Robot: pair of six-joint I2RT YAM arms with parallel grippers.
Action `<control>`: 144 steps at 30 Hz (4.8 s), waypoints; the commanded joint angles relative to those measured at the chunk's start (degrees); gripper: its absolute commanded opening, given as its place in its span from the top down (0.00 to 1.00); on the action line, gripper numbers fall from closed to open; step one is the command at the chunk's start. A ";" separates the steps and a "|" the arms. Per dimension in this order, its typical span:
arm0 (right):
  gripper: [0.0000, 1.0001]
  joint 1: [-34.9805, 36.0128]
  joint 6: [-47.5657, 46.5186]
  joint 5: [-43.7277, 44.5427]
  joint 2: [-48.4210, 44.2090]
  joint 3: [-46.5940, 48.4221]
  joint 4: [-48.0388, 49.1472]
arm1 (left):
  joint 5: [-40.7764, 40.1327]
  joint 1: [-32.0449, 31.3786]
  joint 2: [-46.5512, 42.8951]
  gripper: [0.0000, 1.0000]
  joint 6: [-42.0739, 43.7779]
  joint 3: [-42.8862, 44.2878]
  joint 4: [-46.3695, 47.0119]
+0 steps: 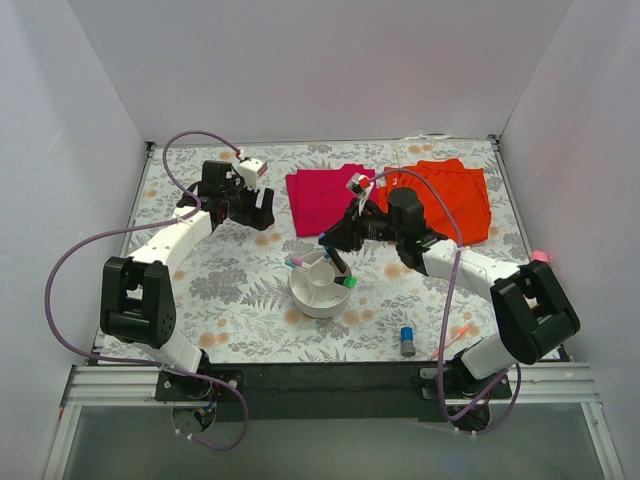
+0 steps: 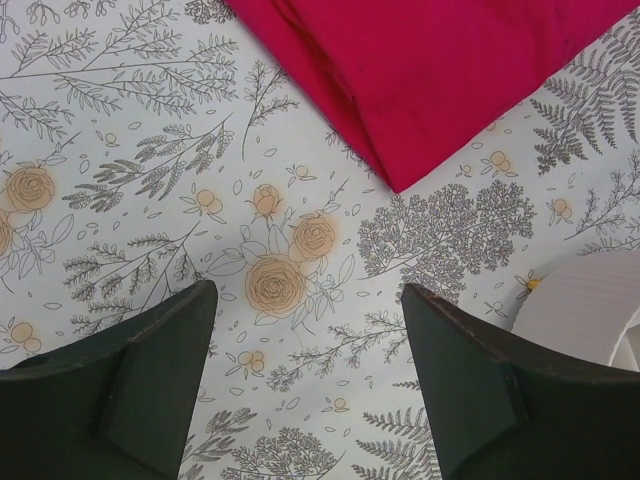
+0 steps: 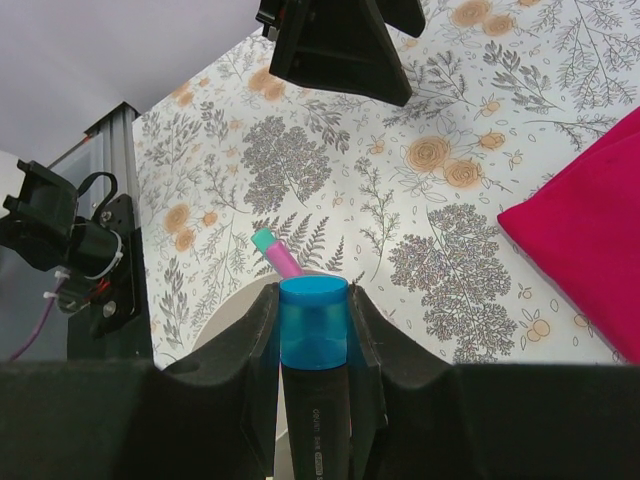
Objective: Sort the stationery into containers
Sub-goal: Place the pen in the storage box, then pick up the stationery from the corner of the board.
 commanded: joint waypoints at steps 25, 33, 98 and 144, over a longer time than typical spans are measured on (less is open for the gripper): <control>0.37 -6.79 -13.62 6.89 -5.14 14.80 -21.39 | -1.02 0.02 0.14 0.24 -0.53 4.97 3.15; 0.29 -23.47 -21.00 14.55 -4.35 24.24 -49.08 | 3.01 0.02 2.77 0.23 -2.82 15.42 3.85; 0.40 -11.19 -1.86 20.52 -3.21 -4.33 -78.46 | 2.84 -13.08 -11.20 0.23 13.09 -8.56 8.69; 0.99 -7.33 -16.08 25.54 -3.29 31.99 -58.80 | -11.48 -8.16 -17.35 0.23 13.36 -7.33 3.86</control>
